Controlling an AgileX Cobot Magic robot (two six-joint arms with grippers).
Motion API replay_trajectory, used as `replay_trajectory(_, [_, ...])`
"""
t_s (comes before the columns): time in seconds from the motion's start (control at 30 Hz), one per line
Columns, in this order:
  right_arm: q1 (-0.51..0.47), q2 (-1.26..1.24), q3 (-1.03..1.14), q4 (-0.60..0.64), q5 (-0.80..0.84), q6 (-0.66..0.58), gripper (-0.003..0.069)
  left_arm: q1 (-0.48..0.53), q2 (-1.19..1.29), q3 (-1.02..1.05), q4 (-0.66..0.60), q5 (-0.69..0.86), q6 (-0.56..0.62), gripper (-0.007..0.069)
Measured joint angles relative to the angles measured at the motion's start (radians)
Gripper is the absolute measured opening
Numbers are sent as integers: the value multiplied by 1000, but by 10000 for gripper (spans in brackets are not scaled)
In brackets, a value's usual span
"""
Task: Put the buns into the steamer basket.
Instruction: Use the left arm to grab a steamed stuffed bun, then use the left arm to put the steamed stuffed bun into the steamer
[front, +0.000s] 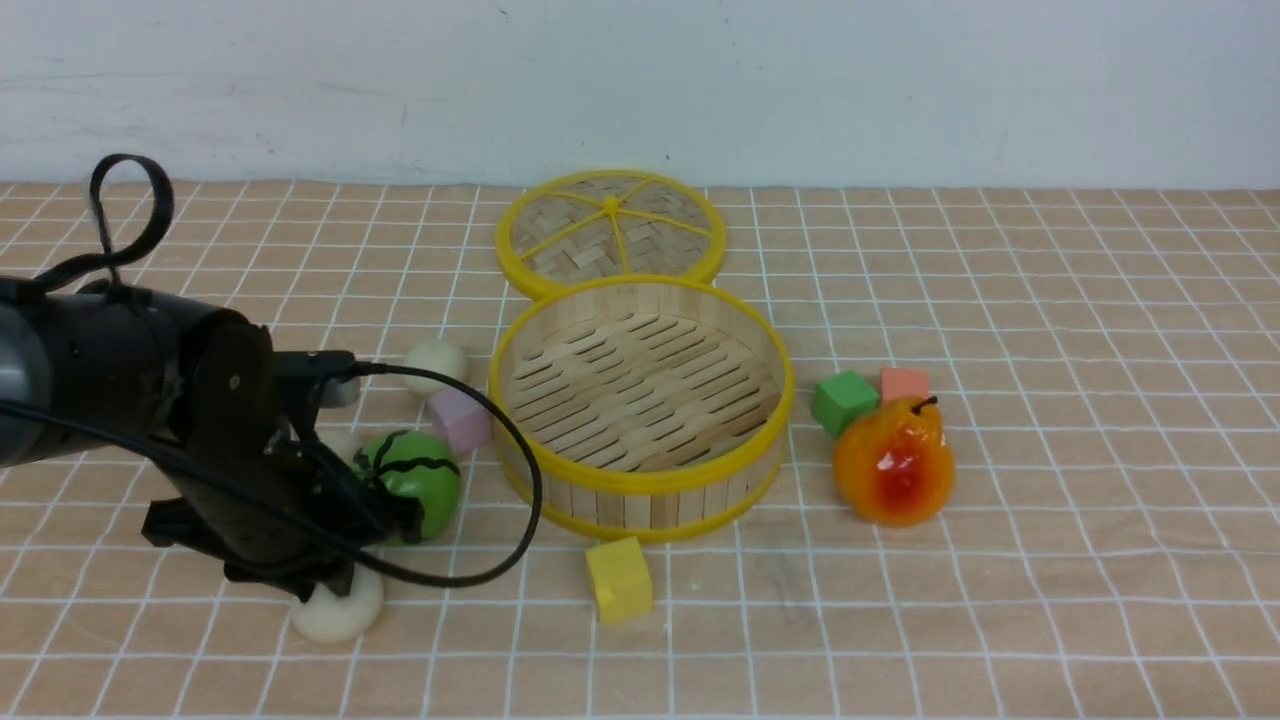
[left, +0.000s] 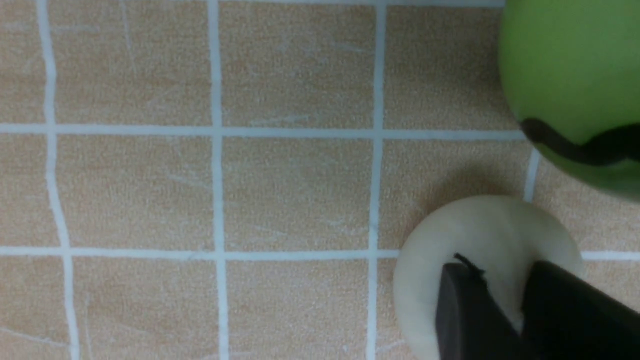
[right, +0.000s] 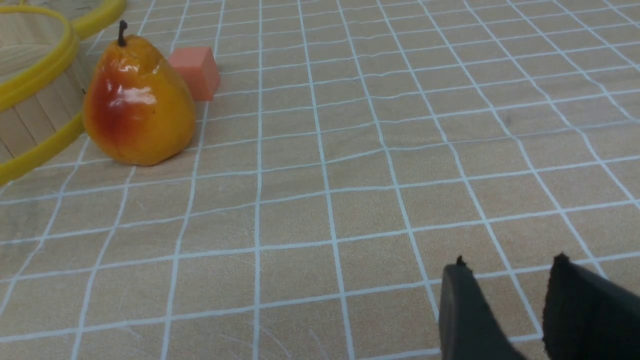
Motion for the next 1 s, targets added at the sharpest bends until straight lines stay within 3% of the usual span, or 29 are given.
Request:
replay_trajectory(0.07, [0, 0, 0, 0, 0, 0, 241, 0, 0, 0, -7, 16, 4, 34])
replay_trajectory(0.13, [0, 0, 0, 0, 0, 0, 241, 0, 0, -1, -13, 31, 6, -7])
replay_trajectory(0.43, [0, 0, 0, 0, 0, 0, 241, 0, -117, -31, -82, 145, 28, -13])
replay_trajectory(0.57, [0, 0, 0, 0, 0, 0, 241, 0, -177, -99, -192, 181, 106, -13])
replay_trajectory(0.67, [0, 0, 0, 0, 0, 0, 241, -9, -186, -184, -347, 188, 216, -13])
replay_trajectory(0.77, [0, 0, 0, 0, 0, 0, 241, -51, -135, -284, -430, 166, 299, -13])
replay_trajectory(1.0, [0, 0, 0, 0, 0, 0, 241, -141, 121, -537, -438, 131, 326, -13])
